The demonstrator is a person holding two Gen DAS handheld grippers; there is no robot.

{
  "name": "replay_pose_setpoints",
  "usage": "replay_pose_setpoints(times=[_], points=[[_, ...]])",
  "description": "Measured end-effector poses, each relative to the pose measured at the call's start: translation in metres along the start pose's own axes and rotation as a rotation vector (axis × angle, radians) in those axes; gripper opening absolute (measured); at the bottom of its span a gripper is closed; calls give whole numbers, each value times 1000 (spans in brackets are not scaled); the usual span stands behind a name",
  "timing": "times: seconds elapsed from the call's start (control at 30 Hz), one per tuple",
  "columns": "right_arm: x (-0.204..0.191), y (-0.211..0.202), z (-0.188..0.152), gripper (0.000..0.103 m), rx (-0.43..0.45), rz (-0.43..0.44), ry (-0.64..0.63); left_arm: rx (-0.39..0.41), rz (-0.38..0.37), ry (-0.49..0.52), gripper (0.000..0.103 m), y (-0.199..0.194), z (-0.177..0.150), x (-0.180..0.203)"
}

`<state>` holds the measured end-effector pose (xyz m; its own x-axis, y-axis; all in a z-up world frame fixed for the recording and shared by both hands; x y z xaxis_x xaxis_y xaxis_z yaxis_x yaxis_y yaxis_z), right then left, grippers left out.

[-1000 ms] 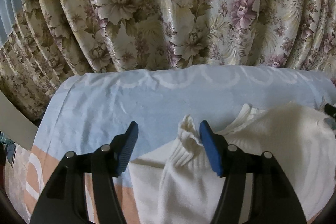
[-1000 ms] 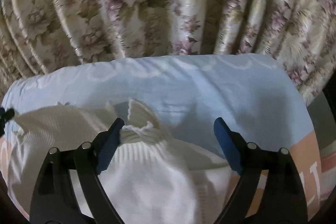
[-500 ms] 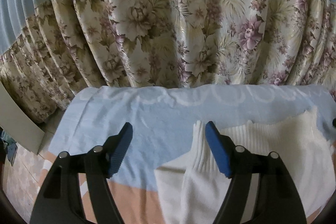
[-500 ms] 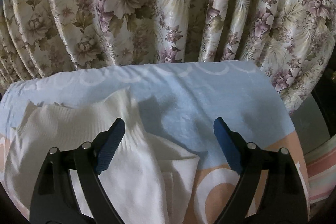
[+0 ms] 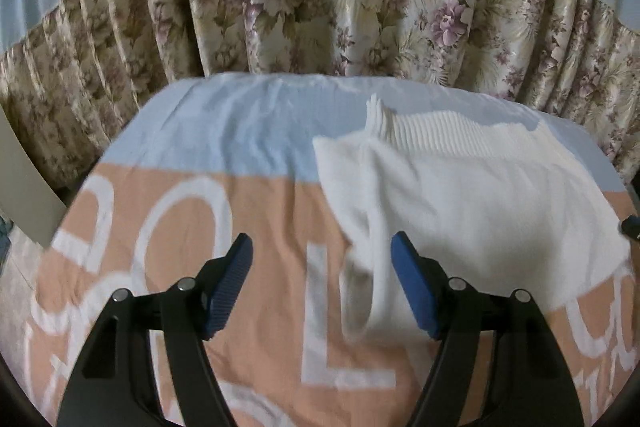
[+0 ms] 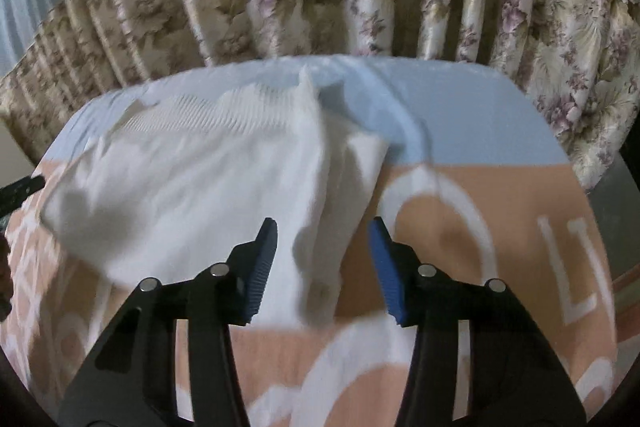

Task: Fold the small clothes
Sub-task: 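Grasp the folded sweater edge with the right tool while the left tool grasps it too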

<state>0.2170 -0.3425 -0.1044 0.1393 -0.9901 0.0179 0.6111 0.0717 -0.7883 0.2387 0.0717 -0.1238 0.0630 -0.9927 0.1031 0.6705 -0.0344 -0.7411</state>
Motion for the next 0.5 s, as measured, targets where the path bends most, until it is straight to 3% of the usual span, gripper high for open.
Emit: replay_pose_setpoints(times=[0.13, 0.33, 0.5], points=[[-10, -1, -14, 46, -2, 29, -23, -3, -12, -10, 72, -3, -16, -6], [-10, 10, -10, 40, -13, 33, -2, 5, -45, -29, 72, -2, -12, -3], [-13, 17, -6, 25, -24, 34, 0, -2, -69, -17, 72, 1, -8, 8]])
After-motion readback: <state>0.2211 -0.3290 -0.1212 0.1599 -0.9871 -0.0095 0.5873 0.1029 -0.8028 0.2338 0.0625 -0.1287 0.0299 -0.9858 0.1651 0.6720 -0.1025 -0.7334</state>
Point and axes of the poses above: each gripper's, at about its wrist camera, not at the fingertips, and y roughly the way its jaws point, x to its right, z to its top, the point moved 1 cm from there along y, roughly the way its jaws point, and after that the axes turned 6 degrees about -y, right-handed, at the moved point
